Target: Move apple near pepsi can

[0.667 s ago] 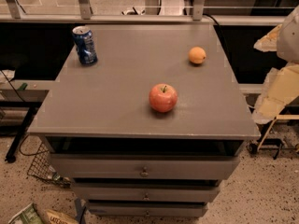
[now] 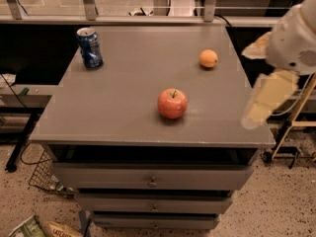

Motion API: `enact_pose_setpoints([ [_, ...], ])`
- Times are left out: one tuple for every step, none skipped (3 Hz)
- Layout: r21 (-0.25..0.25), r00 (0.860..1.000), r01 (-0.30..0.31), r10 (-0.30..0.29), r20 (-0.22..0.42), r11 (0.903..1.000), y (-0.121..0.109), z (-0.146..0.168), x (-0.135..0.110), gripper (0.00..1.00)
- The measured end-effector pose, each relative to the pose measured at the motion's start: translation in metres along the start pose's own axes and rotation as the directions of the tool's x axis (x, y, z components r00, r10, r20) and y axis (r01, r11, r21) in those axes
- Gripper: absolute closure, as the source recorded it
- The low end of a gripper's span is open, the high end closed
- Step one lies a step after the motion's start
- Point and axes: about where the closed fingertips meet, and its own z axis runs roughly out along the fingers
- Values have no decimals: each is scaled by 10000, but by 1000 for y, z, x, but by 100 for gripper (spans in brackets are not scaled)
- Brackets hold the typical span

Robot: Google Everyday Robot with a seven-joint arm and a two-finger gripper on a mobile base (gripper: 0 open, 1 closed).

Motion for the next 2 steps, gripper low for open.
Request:
enact_pose_setpoints([
  [-1088, 9880, 514, -347, 1502, 9927, -5, 59, -55, 0],
  [-1765, 9666, 647, -177, 2555, 9822, -11, 106, -93, 0],
])
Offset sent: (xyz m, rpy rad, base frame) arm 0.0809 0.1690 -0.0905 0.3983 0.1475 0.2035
